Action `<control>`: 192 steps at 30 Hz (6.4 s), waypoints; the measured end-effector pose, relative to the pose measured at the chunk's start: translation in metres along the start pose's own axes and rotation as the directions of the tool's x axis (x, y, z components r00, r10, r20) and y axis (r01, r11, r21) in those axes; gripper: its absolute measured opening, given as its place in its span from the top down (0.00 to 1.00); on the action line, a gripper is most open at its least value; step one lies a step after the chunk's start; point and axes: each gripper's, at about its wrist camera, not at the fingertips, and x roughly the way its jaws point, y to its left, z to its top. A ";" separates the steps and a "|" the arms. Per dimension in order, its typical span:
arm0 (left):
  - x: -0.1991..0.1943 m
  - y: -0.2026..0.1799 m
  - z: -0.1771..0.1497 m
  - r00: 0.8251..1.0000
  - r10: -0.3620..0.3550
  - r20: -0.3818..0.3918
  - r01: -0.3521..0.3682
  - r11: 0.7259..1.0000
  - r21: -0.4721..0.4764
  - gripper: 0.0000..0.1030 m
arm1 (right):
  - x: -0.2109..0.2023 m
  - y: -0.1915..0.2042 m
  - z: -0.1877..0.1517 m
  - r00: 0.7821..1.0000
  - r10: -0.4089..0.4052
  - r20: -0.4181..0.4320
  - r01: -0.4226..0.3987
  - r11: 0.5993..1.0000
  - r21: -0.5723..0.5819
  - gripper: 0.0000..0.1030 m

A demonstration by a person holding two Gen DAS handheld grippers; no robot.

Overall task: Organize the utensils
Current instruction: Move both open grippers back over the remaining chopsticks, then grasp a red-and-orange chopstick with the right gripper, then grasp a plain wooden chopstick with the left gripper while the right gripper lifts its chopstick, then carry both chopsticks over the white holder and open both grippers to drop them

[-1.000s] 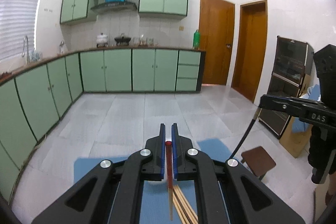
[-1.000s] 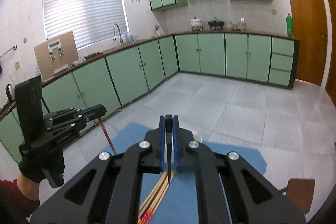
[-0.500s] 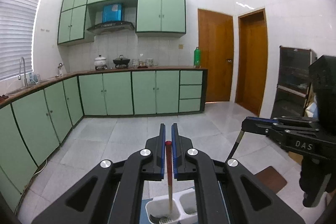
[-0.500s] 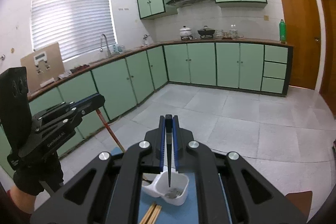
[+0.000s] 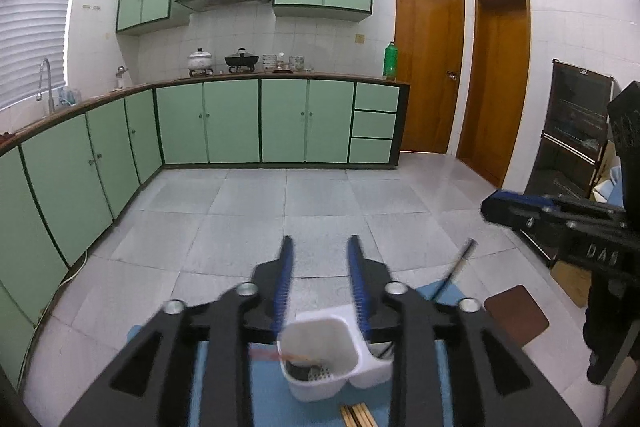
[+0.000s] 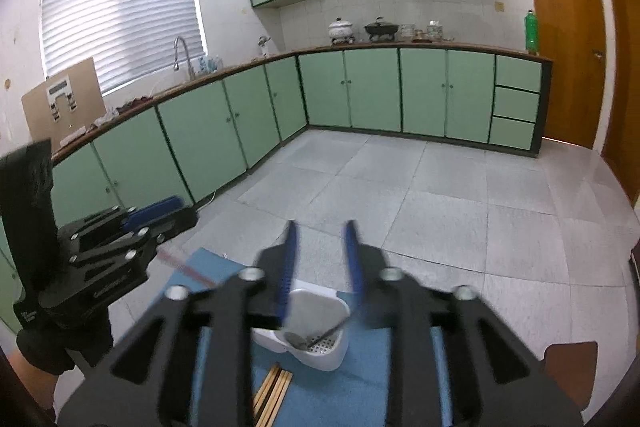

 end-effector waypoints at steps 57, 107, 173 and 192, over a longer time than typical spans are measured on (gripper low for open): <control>-0.095 -0.007 -0.294 0.900 0.111 -0.421 -0.158 0.984 -0.078 0.22 | -0.040 0.114 -0.318 0.926 -0.145 -0.349 0.125 0.989 -0.079 0.81; -0.078 -0.070 -0.282 0.915 0.053 -0.400 -0.059 0.998 -0.002 0.92 | -0.065 0.064 -0.320 0.941 -0.119 -0.316 0.130 0.991 0.016 0.95; -0.020 -0.039 0.032 0.986 0.018 0.166 -0.035 0.995 0.097 0.93 | -0.024 0.015 0.030 0.990 -0.039 0.133 0.045 0.998 -0.038 0.95; -0.042 -0.014 -0.032 0.998 0.020 0.060 -0.020 1.000 0.010 0.37 | -0.041 0.008 -0.047 0.991 -0.095 0.098 0.097 0.995 -0.009 0.49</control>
